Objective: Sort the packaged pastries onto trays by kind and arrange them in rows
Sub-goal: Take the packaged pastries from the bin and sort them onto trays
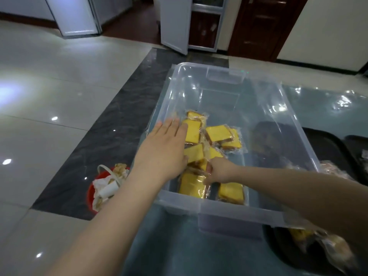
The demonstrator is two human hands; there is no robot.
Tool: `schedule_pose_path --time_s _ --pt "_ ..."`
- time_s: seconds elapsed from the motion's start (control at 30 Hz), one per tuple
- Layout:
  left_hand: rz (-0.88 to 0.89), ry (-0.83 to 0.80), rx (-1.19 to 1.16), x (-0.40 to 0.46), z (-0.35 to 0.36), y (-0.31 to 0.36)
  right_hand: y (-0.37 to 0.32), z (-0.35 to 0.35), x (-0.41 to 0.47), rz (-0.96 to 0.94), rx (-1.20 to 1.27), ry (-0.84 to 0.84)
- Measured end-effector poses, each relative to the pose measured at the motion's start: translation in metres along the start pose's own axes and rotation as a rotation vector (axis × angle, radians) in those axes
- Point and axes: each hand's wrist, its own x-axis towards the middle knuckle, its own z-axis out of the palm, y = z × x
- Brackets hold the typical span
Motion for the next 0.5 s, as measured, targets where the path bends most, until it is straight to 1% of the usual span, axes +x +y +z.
schedule_pose_path --time_s 0.13,0.2,0.27,0.3,0.37,0.4,0.43,0.5 --pt "0.003 -0.012 -0.024 0.000 -0.002 0.000 -0.004 -0.040 -0.006 -0.065 0.177 -0.157" --pt "0.004 -0.016 -0.039 0.001 -0.004 0.000 -0.003 -0.057 -0.010 -0.110 0.214 -0.156" --pt "0.005 -0.016 -0.038 0.001 -0.005 0.000 -0.001 -0.064 -0.010 -0.106 0.321 -0.041" --pt "0.004 -0.014 -0.034 0.001 -0.006 0.001 -0.001 -0.063 -0.008 -0.074 0.445 0.030" --pt "0.000 -0.012 -0.029 0.001 -0.007 0.001 -0.001 -0.057 -0.001 0.028 0.695 0.167" --pt "-0.002 -0.012 -0.024 0.000 -0.007 0.002 0.000 -0.052 0.004 0.082 0.732 0.216" --pt "-0.003 -0.013 -0.016 0.000 -0.008 0.002 0.002 -0.047 0.008 0.133 0.681 0.248" --pt "-0.003 -0.016 0.006 0.000 -0.008 0.004 0.009 -0.035 0.015 0.225 0.473 0.256"
